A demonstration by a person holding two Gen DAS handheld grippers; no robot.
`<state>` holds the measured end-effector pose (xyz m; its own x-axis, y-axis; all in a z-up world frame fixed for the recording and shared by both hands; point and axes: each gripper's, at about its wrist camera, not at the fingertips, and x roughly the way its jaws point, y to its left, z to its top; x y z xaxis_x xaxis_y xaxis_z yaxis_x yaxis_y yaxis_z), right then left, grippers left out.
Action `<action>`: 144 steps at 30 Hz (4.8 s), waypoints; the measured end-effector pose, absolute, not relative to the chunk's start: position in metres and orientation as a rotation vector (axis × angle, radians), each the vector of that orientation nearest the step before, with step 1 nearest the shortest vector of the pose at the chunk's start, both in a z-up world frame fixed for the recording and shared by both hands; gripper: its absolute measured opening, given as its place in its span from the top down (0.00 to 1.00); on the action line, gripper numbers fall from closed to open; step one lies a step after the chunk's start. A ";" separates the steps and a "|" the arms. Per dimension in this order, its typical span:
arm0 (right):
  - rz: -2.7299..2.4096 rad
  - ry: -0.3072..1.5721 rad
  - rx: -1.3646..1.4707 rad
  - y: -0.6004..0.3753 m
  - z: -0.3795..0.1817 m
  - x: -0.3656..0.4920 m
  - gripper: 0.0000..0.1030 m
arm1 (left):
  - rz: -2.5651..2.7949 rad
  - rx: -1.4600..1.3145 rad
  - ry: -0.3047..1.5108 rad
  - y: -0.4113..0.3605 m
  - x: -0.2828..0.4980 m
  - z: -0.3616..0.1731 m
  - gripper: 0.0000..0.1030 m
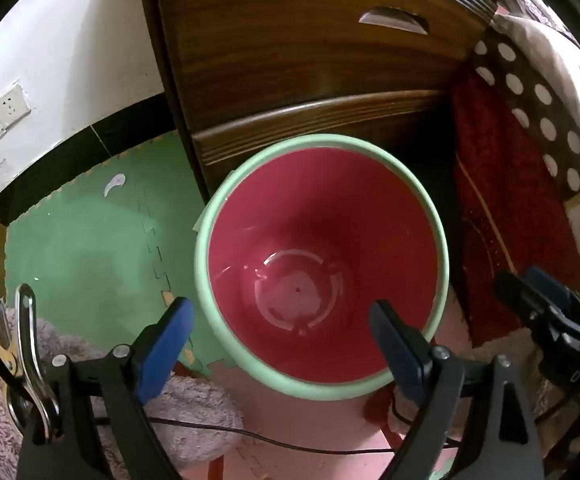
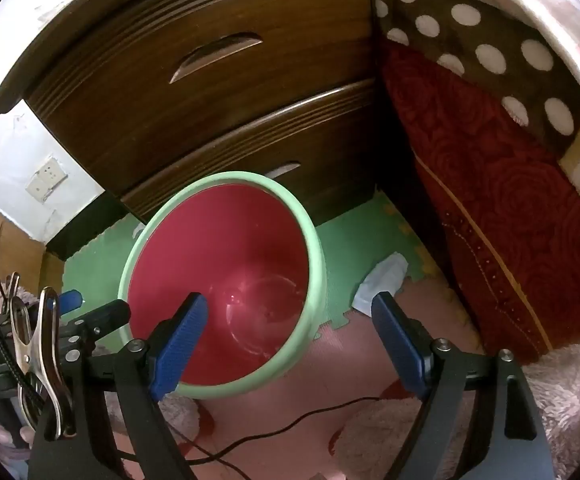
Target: Collect trash
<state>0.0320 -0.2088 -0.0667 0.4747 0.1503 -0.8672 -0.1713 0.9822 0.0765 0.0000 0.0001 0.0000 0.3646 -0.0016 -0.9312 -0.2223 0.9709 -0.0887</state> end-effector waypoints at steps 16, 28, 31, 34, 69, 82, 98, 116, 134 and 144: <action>0.201 1.044 -0.021 -0.209 -0.063 0.028 0.16 | 0.135 -0.213 1.163 -0.002 -0.001 0.007 0.11; 0.215 1.002 -0.022 -0.211 -0.057 0.022 0.16 | 0.126 -0.167 1.106 -0.011 -0.005 0.021 0.11; 0.217 0.999 -0.024 -0.210 -0.057 0.022 0.16 | 0.125 -0.166 1.105 -0.011 -0.005 0.021 0.11; 0.216 1.001 -0.022 -0.210 -0.058 0.022 0.16 | 0.124 -0.167 1.105 -0.011 -0.005 0.021 0.11; 0.216 1.018 -0.014 -0.209 -0.064 0.024 0.16 | 0.121 -0.178 1.113 -0.008 -0.006 0.015 0.11; 0.213 1.023 -0.006 -0.209 -0.066 0.024 0.16 | 0.121 -0.179 1.114 -0.008 -0.007 0.014 0.11; 0.219 1.015 0.005 -0.210 -0.063 0.024 0.16 | 0.099 -0.207 1.153 -0.004 -0.010 0.009 0.11; 0.124 1.025 0.134 -0.243 -0.049 0.044 0.16 | -0.065 -0.254 1.256 -0.016 -0.007 0.001 0.00; -0.210 1.075 0.279 -0.283 -0.049 0.091 0.16 | 0.070 -0.277 1.262 0.011 -0.002 0.031 0.20; -0.330 1.195 0.298 -0.296 -0.098 0.133 0.16 | 0.091 -0.269 1.248 0.041 0.008 0.052 0.20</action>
